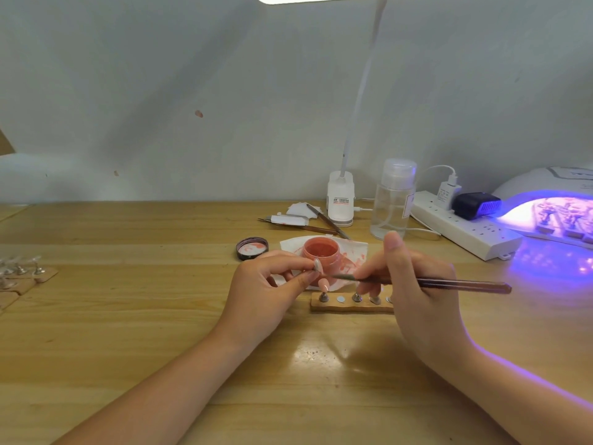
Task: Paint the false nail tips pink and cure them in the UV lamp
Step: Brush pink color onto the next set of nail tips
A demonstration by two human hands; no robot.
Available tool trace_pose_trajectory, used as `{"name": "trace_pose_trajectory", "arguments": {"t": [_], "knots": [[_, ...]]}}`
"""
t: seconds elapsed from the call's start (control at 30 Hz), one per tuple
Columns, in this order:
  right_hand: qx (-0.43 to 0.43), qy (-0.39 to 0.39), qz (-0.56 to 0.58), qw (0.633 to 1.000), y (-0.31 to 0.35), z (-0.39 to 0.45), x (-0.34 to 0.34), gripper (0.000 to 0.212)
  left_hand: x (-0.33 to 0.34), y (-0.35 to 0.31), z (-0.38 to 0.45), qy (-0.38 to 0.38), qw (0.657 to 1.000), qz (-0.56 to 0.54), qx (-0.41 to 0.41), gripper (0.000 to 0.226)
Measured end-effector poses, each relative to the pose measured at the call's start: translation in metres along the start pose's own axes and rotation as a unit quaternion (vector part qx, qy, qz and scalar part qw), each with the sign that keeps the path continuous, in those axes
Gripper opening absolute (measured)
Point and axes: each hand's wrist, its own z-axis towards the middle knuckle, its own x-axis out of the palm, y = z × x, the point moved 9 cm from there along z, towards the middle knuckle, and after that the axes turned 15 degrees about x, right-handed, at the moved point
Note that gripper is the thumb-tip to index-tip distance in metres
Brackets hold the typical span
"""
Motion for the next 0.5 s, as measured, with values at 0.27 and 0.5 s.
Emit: {"name": "trace_pose_trajectory", "arguments": {"t": [0.27, 0.5], "knots": [[0.012, -0.004, 0.019, 1.0, -0.002, 0.0006, -0.0016, 0.047, 0.0021, 0.0003, 0.0, 0.004, 1.0, -0.016, 0.01, 0.012], [0.023, 0.002, 0.013, 1.0, -0.0019, 0.0008, 0.0011, 0.047, 0.0033, -0.0009, 0.0005, 0.011, 1.0, -0.016, 0.013, 0.011]]}}
